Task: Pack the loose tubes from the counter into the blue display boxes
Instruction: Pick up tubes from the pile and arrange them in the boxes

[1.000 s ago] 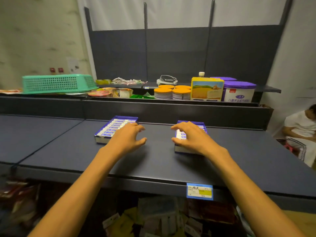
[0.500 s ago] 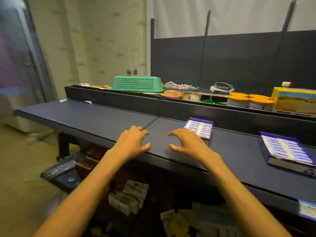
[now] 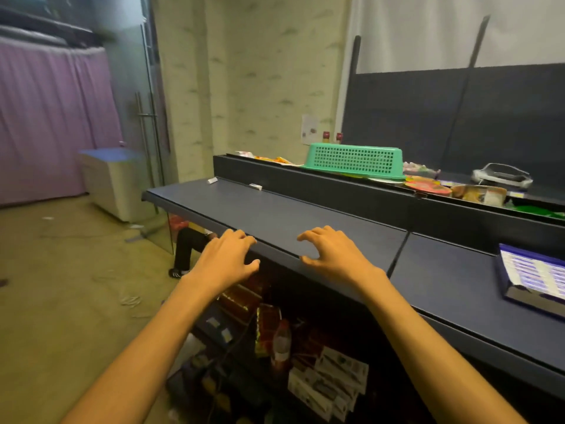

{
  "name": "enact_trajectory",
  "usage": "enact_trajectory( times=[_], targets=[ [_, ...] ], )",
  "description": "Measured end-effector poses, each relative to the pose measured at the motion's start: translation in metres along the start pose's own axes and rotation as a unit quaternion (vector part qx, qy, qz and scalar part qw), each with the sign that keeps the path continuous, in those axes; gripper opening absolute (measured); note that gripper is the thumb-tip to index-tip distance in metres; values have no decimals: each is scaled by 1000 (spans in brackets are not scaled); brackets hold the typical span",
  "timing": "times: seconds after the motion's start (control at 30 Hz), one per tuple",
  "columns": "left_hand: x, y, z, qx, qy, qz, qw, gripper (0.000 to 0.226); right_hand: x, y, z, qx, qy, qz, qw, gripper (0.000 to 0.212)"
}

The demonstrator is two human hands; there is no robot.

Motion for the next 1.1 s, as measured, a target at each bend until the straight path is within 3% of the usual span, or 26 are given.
enact_trajectory(
  times=[0.43,0.73,1.1],
  targets=[
    [201,-41,108,4,17,12,1000,51,42,-86,213,14,-8,23,1000,49],
    [300,-64,199,14,4,-6,1000,54,58,-118,329,25,-38,11,999,48],
    [390,-116,318,37,-98,-45,993,52,48,-161,425,31,-153,-8,988,48]
  ],
)
Point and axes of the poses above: each hand's wrist, its own z-axis towards the middle knuckle, its own y-axis out of the back of the hand, x = y × z, the point moved 3 cm from there along z, towards the middle knuckle, and after that the axes turned 1 degree about -x, right-handed, at the moved point
